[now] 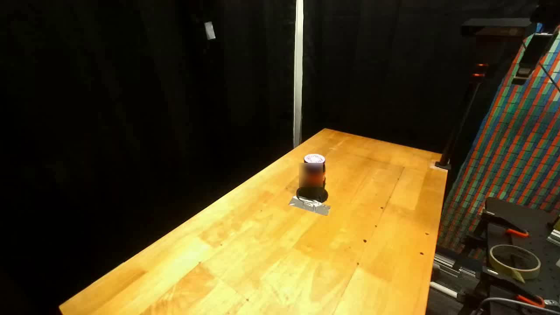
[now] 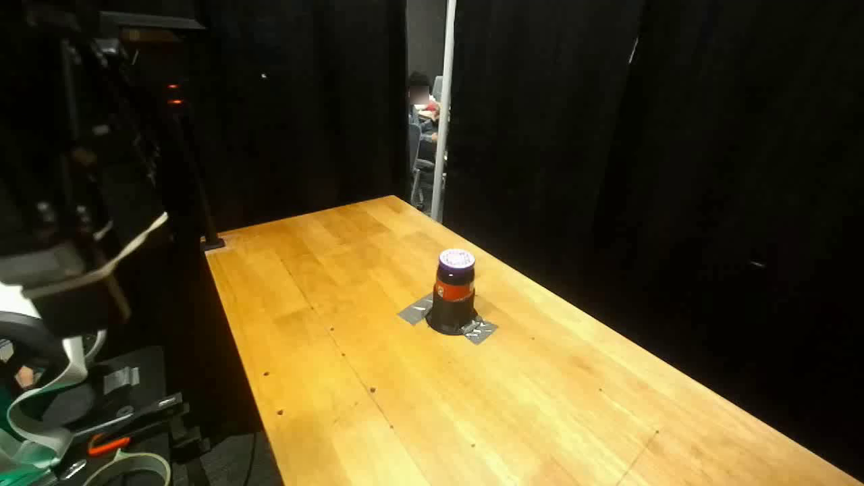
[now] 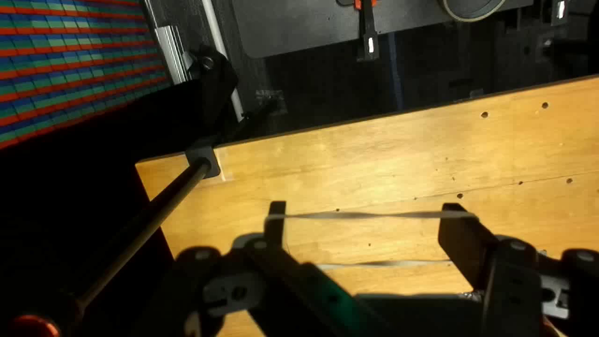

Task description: Put the rubber band around the cup

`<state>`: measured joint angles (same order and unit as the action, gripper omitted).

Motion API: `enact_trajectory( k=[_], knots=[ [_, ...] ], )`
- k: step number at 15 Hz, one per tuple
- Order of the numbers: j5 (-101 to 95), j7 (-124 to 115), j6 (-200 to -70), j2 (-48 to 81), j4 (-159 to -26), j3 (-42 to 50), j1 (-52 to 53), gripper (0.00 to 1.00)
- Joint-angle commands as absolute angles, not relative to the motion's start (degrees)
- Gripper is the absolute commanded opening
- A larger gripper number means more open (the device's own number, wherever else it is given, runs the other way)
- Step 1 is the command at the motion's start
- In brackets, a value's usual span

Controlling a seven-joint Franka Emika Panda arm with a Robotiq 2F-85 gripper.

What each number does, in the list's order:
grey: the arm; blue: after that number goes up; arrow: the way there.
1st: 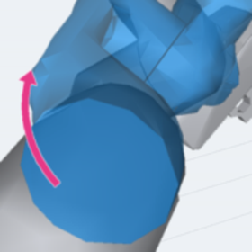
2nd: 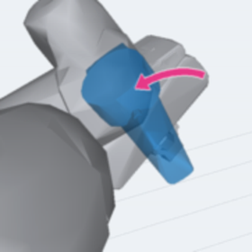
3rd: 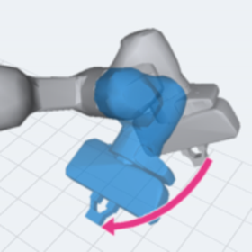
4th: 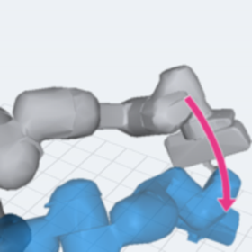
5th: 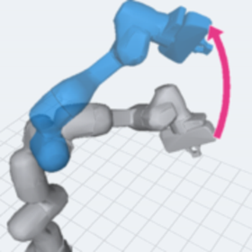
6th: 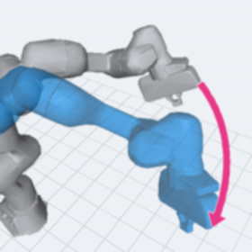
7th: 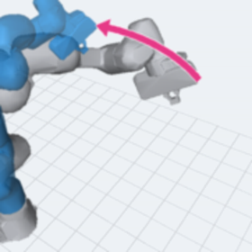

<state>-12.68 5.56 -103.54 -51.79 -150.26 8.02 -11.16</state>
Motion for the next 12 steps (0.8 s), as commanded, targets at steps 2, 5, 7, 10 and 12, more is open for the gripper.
enact_trajectory(
  k=[2, 5, 7, 10, 12],
  knots=[
    [-13.0, 5.2, -103.3, -51.9, -149.9, 8.4, -10.5, 0.85],
    [-13.0, 5.2, -103.3, -52.1, -149.8, 8.4, -10.5, 0.85],
    [-12.3, 5.0, -104.0, -51.0, -149.3, 8.0, -9.7, 0.98],
    [-8.4, 2.8, -107.7, -44.0, -146.5, 4.5, -4.7, 1.0],
    [-5.6, 1.6, -111.4, -38.4, -144.2, 2.2, -1.6, 1.0]
  ],
)
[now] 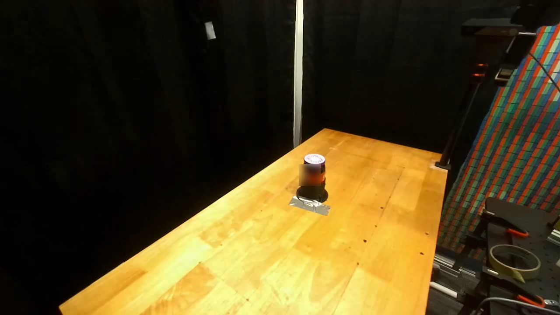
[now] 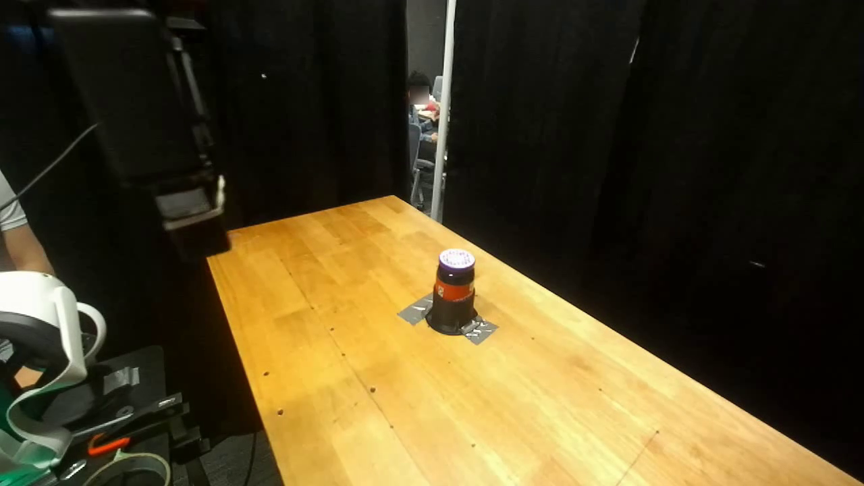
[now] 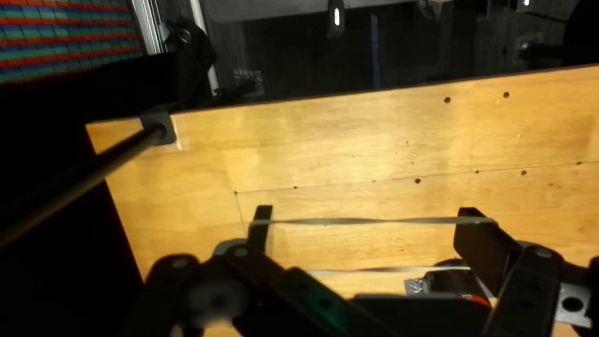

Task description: Put the rubber band around the cup

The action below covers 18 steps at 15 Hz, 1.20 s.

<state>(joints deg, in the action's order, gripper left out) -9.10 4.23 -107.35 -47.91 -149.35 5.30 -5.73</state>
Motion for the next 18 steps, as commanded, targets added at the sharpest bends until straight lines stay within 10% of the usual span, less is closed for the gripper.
enact_trajectory(
  k=[1, 18],
  knots=[
    [-4.3, 0.9, -113.4, -35.7, -143.1, 1.1, -0.2, 1.0],
    [-6.1, -8.6, -131.4, 11.1, -111.2, -7.0, 5.9, 1.0]
  ],
)
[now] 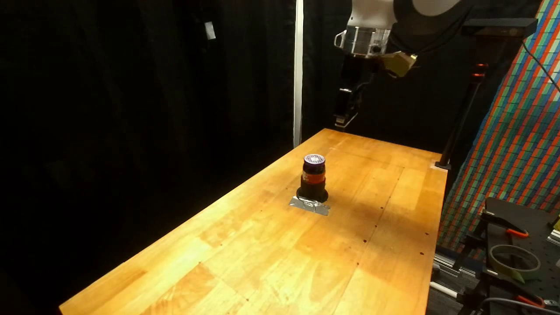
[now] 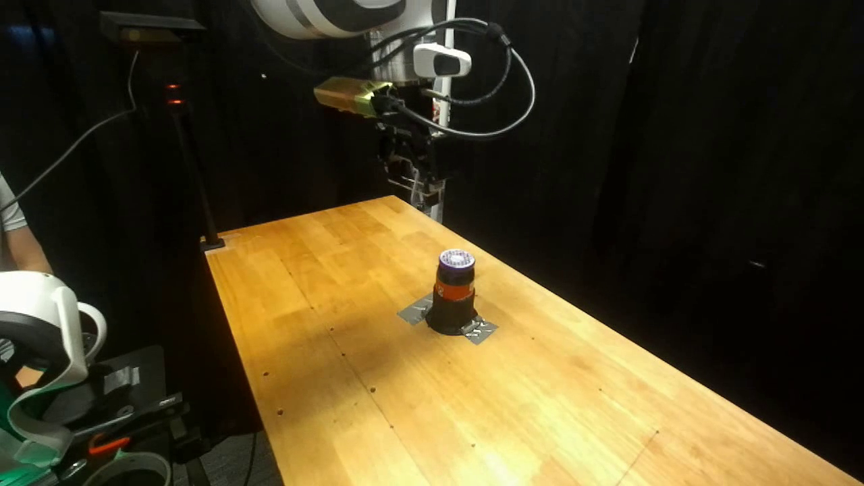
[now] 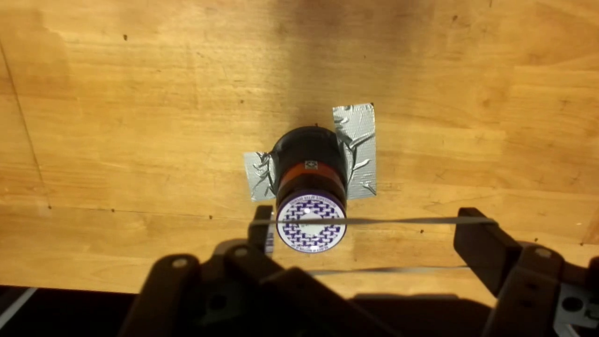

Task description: Put the rubber band around the cup

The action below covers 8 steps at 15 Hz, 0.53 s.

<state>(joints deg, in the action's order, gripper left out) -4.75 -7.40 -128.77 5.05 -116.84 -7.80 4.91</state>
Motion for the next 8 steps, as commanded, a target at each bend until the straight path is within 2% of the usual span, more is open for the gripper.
enact_trajectory(
  k=[1, 8],
  knots=[
    [-6.0, -8.4, -132.3, 12.8, -110.1, -6.7, 5.9, 1.0],
    [-6.8, -10.0, -138.0, 23.1, -103.8, -3.9, 7.0, 1.0]
  ],
)
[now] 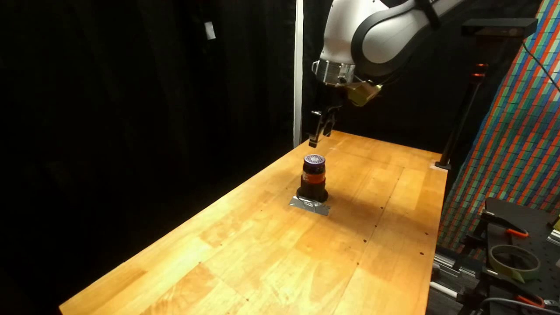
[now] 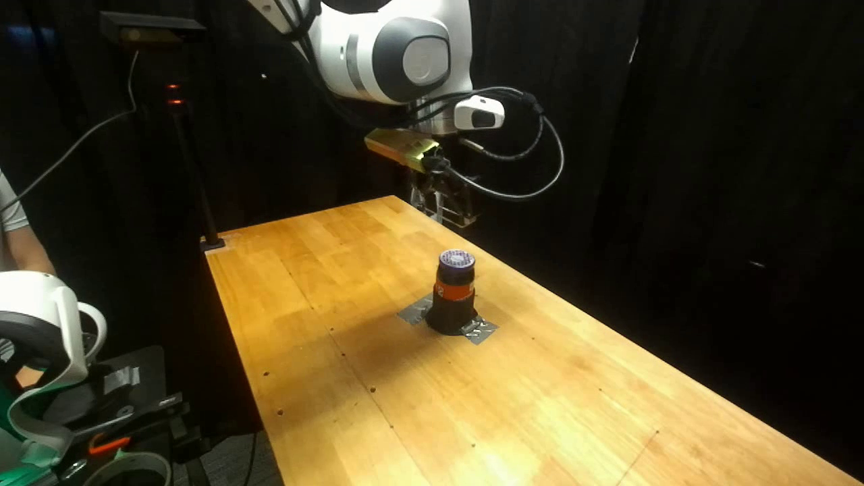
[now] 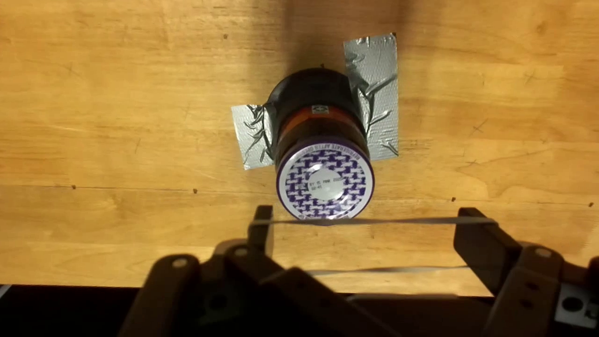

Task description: Put the rubber band around the cup

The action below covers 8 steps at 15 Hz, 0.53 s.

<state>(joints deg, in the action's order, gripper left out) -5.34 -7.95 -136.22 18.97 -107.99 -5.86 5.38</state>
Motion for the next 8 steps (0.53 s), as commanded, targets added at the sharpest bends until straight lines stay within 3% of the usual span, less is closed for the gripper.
enact_trajectory(
  k=[1, 8],
  knots=[
    [-7.5, -10.6, -138.5, 24.3, -103.0, -3.2, 7.4, 1.0],
    [-5.9, -12.3, -141.3, 31.1, -98.9, -1.1, 7.8, 1.0]
  ],
)
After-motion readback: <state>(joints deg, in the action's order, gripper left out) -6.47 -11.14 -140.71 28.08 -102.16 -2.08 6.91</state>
